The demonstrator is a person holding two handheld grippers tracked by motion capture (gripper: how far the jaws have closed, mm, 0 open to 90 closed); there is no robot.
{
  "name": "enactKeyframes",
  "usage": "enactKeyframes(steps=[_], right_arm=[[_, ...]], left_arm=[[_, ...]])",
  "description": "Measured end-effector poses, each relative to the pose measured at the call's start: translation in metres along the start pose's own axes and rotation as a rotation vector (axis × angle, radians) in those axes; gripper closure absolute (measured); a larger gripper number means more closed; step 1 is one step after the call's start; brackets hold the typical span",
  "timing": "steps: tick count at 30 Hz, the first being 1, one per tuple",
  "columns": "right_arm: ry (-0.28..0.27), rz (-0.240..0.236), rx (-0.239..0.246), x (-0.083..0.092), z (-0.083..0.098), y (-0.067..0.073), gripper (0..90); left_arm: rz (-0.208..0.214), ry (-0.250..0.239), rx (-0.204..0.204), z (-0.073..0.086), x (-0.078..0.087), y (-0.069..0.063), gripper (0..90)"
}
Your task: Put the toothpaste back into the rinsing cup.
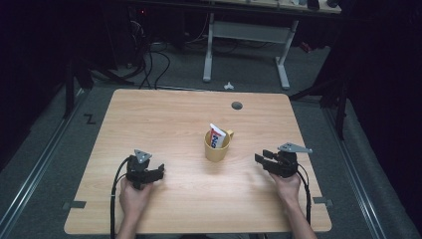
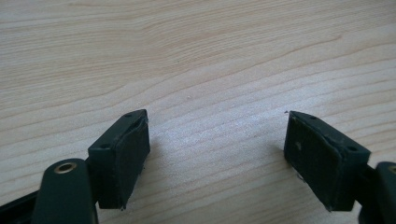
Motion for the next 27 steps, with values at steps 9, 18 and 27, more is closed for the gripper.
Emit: enactKeyframes(steps=[9, 18, 27], right_arm=[[0.045, 0.018, -0.014, -0.01, 0.008, -0.005, 51.7], [0.087, 0.037, -0.007, -0.021, 0.012, -0.006, 51.1], [0.121, 0.08, 0.005, -0.03, 0.016, -0.009, 49.8]], left_arm=[[0.0, 0.0, 0.0, 0.0, 0.0, 0.0, 22.7], [0.0, 0.0, 0.001, 0.0, 0.0, 0.0, 22.7], [0.0, 0.0, 0.001, 0.0, 0.0, 0.0, 22.7]])
Point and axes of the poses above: each handheld gripper's, and its own axes: x roughly backward along the jaws, z roughly out of its underside, y roughly to its left, the point moved 1 cm from there along -x, roughly forward along the jaws, and after that the axes turned 15 degrees about -z, right-handed, at the moved point
